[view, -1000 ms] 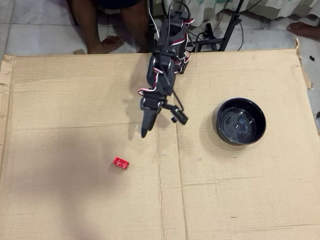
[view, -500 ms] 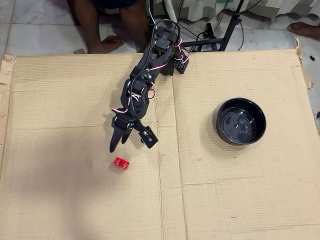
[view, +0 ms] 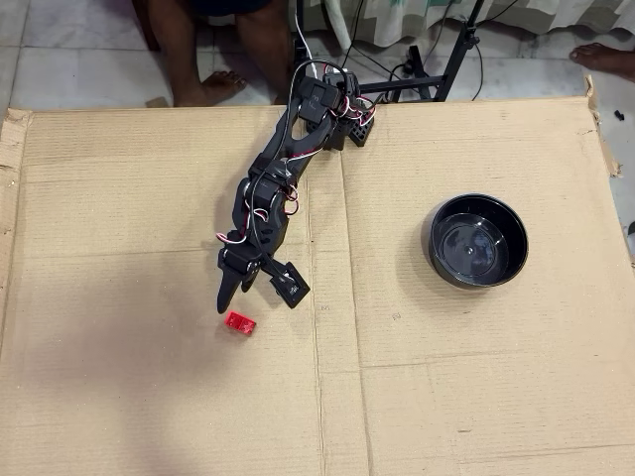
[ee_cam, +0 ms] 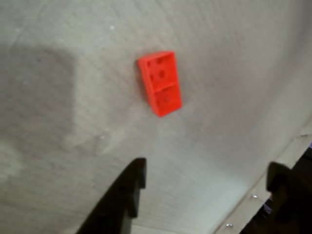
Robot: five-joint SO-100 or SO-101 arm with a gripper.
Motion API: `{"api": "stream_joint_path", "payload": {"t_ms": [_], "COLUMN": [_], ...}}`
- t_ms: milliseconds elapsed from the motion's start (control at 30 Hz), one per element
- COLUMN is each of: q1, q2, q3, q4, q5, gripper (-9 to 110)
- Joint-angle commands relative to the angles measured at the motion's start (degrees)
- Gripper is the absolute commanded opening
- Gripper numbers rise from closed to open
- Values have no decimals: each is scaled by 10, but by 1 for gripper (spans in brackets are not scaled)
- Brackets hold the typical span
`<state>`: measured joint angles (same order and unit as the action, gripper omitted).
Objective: Grasp a lego block and put it in the bin.
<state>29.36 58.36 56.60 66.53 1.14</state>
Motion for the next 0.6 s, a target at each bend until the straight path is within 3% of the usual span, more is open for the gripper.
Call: {"api": "stream_joint_path", "payload": {"t_ms": [0, 567], "q1": [4, -5], "q2": [2, -61], "q3": [-28, -48], "q4": [1, -12], "q5": [4, 3], "gripper": [28, 28]}}
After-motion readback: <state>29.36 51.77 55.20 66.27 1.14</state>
